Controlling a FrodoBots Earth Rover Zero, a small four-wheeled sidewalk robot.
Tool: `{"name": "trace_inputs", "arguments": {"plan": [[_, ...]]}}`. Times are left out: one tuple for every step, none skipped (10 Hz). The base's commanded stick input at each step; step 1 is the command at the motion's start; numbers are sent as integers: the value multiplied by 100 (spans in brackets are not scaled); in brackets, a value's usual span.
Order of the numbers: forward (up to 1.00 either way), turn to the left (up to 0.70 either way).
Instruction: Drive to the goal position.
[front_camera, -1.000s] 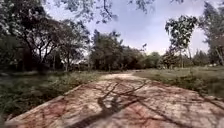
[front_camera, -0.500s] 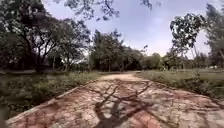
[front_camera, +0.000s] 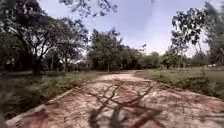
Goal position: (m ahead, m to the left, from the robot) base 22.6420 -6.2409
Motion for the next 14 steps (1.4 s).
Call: {"name": "trace_inputs", "arguments": {"plan": [[70, 0], [70, 0], [70, 0], [70, 0], [70, 0], [70, 0], [70, 0], [70, 0], [70, 0], [70, 0], [70, 0], [70, 0], [70, 0], [70, 0]]}}
